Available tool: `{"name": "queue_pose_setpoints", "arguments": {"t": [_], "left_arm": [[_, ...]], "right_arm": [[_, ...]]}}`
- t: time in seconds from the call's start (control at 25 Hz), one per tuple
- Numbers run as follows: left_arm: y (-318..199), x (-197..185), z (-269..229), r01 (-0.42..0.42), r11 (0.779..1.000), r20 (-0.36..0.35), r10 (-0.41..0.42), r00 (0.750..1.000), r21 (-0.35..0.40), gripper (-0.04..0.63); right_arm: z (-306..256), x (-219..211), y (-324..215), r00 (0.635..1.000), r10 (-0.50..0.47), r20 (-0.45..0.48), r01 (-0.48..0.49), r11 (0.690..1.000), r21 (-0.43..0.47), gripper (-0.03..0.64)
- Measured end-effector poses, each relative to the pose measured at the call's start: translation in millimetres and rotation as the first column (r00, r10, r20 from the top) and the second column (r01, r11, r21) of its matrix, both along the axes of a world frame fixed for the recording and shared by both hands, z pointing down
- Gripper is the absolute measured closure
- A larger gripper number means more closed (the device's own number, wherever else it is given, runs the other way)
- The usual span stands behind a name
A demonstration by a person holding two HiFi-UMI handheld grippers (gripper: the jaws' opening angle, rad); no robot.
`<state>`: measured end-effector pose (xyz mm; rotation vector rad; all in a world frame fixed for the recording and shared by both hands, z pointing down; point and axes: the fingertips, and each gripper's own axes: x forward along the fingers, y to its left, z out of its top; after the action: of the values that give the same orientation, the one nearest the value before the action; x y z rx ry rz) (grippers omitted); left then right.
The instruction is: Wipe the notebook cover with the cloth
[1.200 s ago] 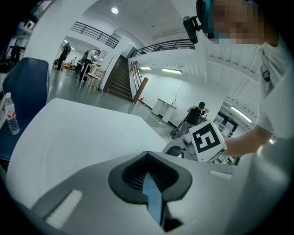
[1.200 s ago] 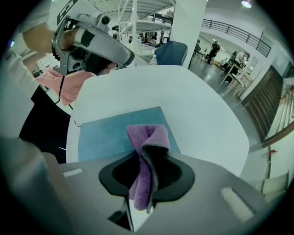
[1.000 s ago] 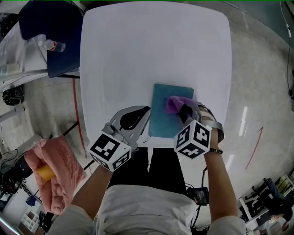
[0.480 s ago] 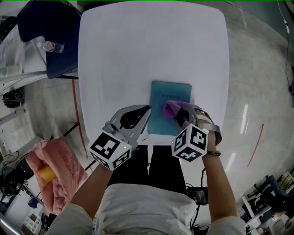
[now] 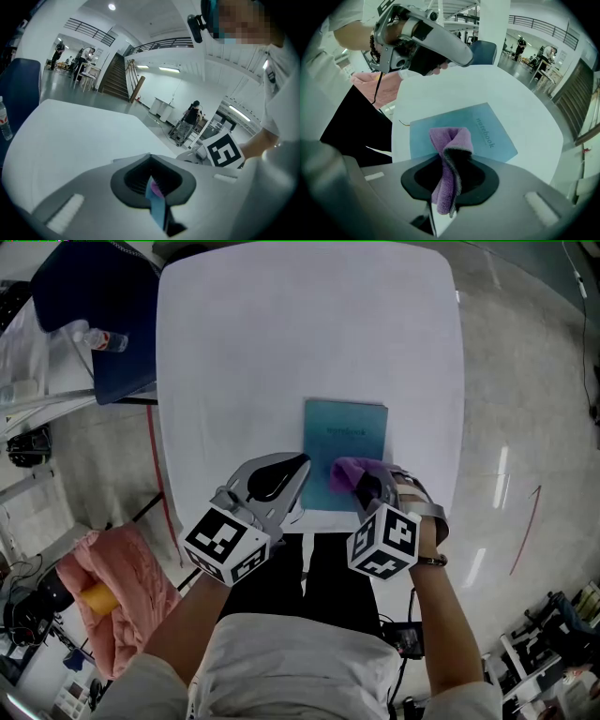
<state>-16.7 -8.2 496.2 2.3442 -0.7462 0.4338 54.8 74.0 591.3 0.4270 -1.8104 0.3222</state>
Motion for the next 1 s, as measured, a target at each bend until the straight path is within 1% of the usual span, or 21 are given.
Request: {"name": "queue_pose_setpoints", "arguments": {"t": [0.2,0.72,1.0], "left_arm": [[4.3,2.0,1.3,-0.022,1.0,0.005,0.022,1.0,0.0,0.595],[10.5,9.0,-1.0,-0.063,0.998,0.003,0.063,0.998,0.007,0.595],[12.9,10.1,-0.2,-0.068,0.998,-0.004,0.068,0.998,0.003,0.595]], "right_arm": [[0.4,-2.5,15.3,1.0,0.001,0.005,-0.001,1.0,-0.019,0.512],[-0.1,-10.6,55.5,1.0,0.006,0.023,-0.004,0.994,-0.113,0.512],[0.1,-12.8,67.8,0.999,0.019,0.045,-0.011,0.987,-0.162,0.512]]}}
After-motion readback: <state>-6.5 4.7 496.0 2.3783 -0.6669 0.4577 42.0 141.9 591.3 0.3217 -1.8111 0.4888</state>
